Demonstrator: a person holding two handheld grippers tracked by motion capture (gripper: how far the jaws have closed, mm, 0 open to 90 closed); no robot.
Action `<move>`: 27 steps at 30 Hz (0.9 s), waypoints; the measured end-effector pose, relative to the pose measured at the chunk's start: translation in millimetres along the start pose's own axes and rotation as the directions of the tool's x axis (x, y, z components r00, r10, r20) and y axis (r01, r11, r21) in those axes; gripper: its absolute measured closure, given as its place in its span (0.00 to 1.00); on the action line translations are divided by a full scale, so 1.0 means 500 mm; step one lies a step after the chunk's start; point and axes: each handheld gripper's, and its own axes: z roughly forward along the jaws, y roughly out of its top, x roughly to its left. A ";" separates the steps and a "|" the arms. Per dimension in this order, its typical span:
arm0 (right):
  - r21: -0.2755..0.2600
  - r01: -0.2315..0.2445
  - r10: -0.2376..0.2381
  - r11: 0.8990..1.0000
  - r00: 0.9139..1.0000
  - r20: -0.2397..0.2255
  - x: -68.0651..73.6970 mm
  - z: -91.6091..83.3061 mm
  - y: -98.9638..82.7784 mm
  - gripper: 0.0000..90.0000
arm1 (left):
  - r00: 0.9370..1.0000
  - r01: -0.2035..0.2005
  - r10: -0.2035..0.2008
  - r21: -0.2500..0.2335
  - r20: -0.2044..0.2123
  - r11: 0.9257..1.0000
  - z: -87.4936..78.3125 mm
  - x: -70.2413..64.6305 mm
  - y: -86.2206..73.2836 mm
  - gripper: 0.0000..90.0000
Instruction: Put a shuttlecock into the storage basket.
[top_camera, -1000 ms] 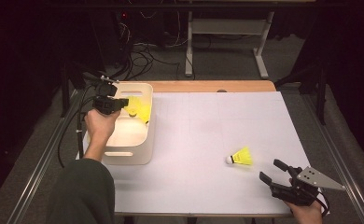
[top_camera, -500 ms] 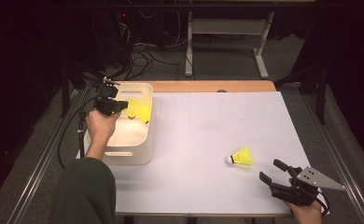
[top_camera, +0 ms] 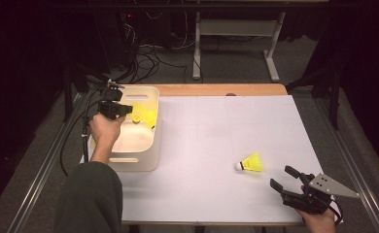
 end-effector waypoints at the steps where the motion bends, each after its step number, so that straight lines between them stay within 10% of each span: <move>1: 0.000 -0.001 0.001 1.000 1.000 0.000 0.000 0.000 0.000 0.29 | 1.000 0.000 0.000 0.001 -0.001 1.000 0.001 0.000 0.000 0.97; 11: -0.001 -0.002 0.002 1.000 1.000 0.001 0.000 0.000 0.000 0.29 | 1.000 -0.005 0.005 0.000 -0.003 1.000 0.002 -0.001 -0.001 0.93; 27: 0.001 0.001 -0.001 1.000 1.000 0.002 0.001 0.000 0.000 0.29 | 0.999 0.011 -0.009 -0.063 0.032 0.998 -0.023 -0.014 0.001 0.56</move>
